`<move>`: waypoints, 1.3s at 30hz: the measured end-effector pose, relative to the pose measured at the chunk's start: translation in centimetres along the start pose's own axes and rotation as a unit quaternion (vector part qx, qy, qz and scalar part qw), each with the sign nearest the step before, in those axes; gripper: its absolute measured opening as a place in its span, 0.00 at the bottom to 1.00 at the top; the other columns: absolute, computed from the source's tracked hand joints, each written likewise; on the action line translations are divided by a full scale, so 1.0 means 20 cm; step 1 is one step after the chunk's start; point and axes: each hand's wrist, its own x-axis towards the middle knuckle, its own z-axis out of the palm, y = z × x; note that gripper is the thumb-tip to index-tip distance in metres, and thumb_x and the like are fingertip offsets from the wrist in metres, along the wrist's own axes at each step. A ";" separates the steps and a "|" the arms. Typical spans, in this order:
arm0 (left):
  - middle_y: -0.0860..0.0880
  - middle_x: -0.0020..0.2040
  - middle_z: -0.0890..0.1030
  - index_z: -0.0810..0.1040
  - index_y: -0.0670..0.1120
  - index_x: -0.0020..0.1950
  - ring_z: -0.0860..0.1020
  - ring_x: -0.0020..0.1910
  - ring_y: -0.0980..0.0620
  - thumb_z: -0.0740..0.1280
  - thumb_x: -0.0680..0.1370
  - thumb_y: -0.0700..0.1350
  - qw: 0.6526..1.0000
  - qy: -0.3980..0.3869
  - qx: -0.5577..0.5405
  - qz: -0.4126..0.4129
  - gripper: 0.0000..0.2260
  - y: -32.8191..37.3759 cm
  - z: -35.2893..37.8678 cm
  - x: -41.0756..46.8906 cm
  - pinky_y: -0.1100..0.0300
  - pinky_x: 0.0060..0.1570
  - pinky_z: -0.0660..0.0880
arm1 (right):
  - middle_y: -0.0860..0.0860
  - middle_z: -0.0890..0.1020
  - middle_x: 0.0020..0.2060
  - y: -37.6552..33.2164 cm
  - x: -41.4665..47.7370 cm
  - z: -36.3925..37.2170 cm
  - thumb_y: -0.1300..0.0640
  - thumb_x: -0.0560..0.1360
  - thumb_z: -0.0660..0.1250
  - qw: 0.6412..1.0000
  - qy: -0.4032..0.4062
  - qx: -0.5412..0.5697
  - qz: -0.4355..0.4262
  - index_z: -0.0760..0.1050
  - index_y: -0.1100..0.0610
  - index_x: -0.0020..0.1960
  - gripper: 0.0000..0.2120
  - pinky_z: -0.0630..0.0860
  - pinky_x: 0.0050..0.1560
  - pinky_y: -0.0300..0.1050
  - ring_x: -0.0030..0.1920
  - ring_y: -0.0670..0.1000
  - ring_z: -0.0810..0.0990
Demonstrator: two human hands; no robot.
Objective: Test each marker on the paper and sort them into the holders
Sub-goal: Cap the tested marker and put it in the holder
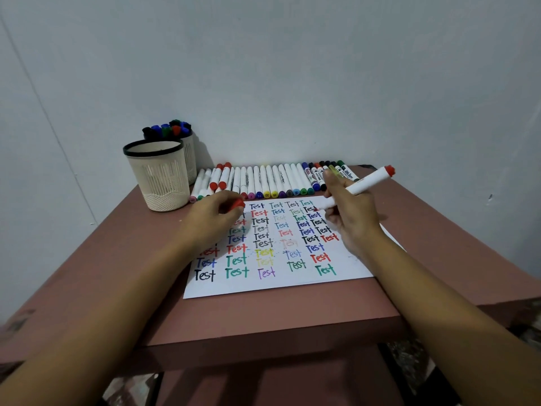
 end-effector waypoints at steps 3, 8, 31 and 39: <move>0.56 0.49 0.76 0.76 0.52 0.60 0.74 0.46 0.62 0.64 0.78 0.45 0.999 -0.013 -0.018 0.038 0.11 0.03 0.01 -0.02 0.74 0.43 0.67 | 0.49 0.70 0.24 0.00 -0.02 0.03 0.51 0.74 0.69 0.994 -0.079 0.055 0.044 0.69 0.57 0.33 0.16 0.63 0.26 0.37 0.24 0.46 0.67; 0.59 0.48 0.77 0.75 0.53 0.59 0.75 0.46 0.69 0.66 0.77 0.44 0.995 -0.056 -0.035 0.077 0.11 0.06 0.04 -0.03 0.76 0.44 0.69 | 0.54 0.73 0.31 -0.01 -0.03 0.05 0.64 0.76 0.57 0.975 -0.164 0.120 0.093 0.72 0.61 0.37 0.11 0.66 0.28 0.37 0.28 0.48 0.70; 0.48 0.44 0.82 0.80 0.41 0.55 0.77 0.40 0.54 0.63 0.75 0.49 0.977 0.030 0.014 0.212 0.15 0.10 0.09 -0.06 0.61 0.40 0.72 | 0.51 0.77 0.28 0.06 -0.05 0.11 0.60 0.76 0.66 0.967 -0.252 -0.036 0.005 0.77 0.59 0.42 0.05 0.71 0.29 0.36 0.28 0.46 0.74; 0.46 0.33 0.78 0.80 0.37 0.44 0.68 0.33 0.57 0.63 0.77 0.44 0.964 0.069 0.048 0.253 0.11 0.13 0.12 -0.07 0.67 0.33 0.62 | 0.51 0.77 0.27 0.06 -0.04 0.11 0.59 0.76 0.66 0.965 -0.255 0.016 0.058 0.77 0.60 0.42 0.06 0.74 0.30 0.35 0.27 0.46 0.75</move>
